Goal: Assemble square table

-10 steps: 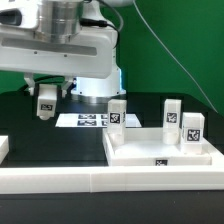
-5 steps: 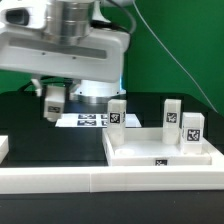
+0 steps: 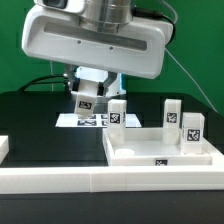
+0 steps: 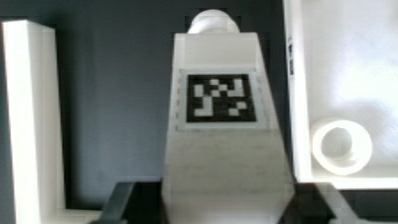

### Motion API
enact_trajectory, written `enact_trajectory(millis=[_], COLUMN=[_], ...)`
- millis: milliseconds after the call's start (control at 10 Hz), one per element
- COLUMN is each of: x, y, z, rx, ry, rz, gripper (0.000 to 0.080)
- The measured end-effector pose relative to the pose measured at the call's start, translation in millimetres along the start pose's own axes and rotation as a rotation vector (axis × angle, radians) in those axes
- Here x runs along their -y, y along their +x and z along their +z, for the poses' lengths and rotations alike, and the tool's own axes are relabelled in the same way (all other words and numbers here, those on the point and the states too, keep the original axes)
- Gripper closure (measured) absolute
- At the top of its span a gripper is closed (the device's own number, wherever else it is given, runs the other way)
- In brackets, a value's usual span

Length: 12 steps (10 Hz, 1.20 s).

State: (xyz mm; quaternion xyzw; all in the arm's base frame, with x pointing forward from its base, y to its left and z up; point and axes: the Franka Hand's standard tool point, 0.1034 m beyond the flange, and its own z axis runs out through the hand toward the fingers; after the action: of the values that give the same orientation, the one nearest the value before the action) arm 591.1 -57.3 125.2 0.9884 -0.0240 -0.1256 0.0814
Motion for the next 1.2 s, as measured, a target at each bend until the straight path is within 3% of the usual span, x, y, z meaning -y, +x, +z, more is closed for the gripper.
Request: enact_trajectory(millis=[300, 400, 800, 900, 1200], x=[-0.5, 4.3, 33.9, 37.8, 37.9], y=[7.9, 17.5, 31.4, 38.1, 41.7], z=[-1.0, -4.5, -27.2, -33.3, -29.9], rx=[-0.053, -0.165, -0.397, -0.457, -0.64], ry=[-0.001, 0.008, 0.037, 0.035, 0.032], rz=[0.001, 0.014, 0.022, 0.016, 0.015], gripper=[0.0511, 0.0511, 0.0511, 0.0511, 0.0511])
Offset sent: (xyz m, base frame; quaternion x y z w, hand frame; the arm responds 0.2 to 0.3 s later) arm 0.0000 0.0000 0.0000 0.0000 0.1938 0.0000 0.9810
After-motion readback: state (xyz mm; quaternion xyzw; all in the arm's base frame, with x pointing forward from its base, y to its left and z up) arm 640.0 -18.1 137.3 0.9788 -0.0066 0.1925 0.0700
